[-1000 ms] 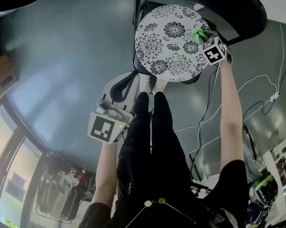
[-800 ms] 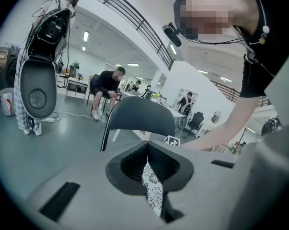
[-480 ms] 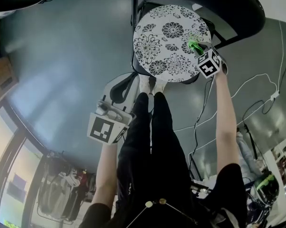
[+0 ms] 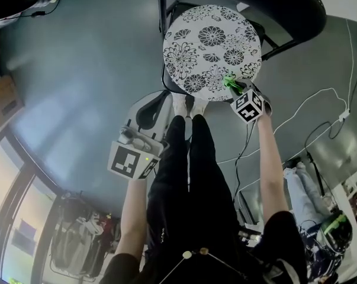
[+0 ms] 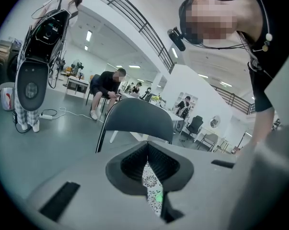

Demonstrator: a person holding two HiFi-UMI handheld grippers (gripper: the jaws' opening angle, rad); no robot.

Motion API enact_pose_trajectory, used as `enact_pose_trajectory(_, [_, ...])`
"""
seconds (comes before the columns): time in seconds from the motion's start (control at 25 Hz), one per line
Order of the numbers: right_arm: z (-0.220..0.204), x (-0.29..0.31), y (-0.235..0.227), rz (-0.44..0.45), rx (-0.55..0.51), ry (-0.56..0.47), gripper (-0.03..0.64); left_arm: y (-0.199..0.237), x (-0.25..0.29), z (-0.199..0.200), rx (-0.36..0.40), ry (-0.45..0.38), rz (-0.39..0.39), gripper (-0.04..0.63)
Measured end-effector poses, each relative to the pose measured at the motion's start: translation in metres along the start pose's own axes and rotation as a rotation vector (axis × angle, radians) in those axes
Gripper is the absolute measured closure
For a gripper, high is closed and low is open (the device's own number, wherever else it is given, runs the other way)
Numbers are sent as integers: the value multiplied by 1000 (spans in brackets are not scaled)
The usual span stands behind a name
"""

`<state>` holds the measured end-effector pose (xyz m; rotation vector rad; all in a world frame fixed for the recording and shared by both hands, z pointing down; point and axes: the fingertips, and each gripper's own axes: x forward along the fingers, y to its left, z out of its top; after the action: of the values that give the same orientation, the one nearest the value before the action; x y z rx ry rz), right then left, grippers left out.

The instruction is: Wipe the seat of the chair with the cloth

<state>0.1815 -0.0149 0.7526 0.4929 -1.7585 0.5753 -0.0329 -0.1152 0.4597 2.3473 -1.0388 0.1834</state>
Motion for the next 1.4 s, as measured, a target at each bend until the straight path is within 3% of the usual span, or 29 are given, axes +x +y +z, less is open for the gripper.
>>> enact_pose_trajectory(0.32, [-14,2,45,72,-57,17,531,-8,2,-1,8,-3,-13,589])
enact_pose_trajectory(0.48, [-2,-14,43,31,-15,-45,531,-11,3,4,24,-6,-20,589])
enact_pose_trajectory(0.68, [46,-73,21,-110,83,-240,529,-20,5,24,50,-30,-24,589])
enact_pose_trajectory(0.88, [112,-169,1,-242,199,-504,529,-43,2,56,111,-7,-62,589])
enact_pose_trajectory(1.04, [155,-254,1,-327,211,-673,529,-72,-8,90,184,-2,-112,589])
enact_pose_trajectory(1.4, [215,-453,44,-451,235,-1041,528,-146,-44,195,262,-68,-216,589])
